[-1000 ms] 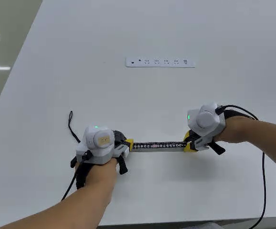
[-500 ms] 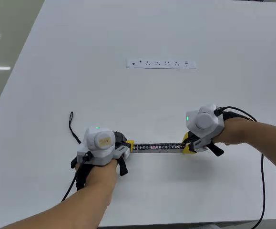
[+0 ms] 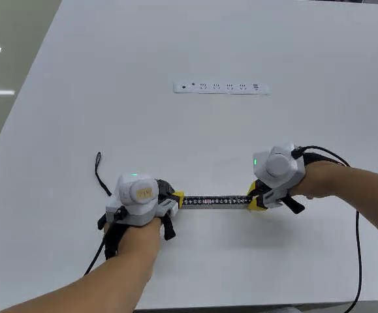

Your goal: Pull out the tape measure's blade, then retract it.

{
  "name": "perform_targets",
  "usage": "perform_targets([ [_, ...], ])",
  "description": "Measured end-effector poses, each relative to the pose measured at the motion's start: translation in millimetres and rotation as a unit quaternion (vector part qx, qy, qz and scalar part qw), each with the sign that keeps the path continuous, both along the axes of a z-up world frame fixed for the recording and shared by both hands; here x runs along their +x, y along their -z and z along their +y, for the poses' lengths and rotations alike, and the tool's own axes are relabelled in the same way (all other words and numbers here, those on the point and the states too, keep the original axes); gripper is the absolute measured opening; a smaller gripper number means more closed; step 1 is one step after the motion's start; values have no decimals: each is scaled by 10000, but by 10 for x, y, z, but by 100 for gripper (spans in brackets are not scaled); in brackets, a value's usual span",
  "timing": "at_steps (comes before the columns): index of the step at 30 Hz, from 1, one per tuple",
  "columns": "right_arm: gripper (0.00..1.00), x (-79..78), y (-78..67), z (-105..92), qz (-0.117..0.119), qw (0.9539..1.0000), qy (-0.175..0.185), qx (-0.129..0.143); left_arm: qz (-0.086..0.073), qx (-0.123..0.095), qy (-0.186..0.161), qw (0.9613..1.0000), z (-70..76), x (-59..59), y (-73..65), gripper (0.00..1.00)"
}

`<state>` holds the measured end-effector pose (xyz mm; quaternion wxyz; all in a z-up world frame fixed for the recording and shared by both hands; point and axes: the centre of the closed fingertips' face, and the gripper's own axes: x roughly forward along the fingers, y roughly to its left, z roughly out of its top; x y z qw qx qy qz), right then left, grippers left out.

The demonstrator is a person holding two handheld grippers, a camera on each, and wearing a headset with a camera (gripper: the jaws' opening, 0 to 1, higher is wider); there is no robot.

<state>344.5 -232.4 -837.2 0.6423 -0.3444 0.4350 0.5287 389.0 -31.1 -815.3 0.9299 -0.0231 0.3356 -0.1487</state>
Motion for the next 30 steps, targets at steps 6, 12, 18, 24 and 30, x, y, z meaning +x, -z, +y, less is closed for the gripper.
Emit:
perform_targets([
  [6,14,6,4,30,-5,10000,-31,8,-4,-3,-1,10000,-1,1,0,68],
  [12,14,17,8,59,-6,10000,-43,26,-1,-3,1,10000,-2,1,2,68],
  [18,14,20,9,94,1,10000,-52,42,-11,-4,3,10000,3,2,-2,68],
  [24,14,24,3,123,5,10000,-69,43,-10,-6,-1,10000,5,3,-3,68],
  [30,14,29,-7,157,6,9999,-83,63,-3,-9,1,10000,5,7,-1,68],
])
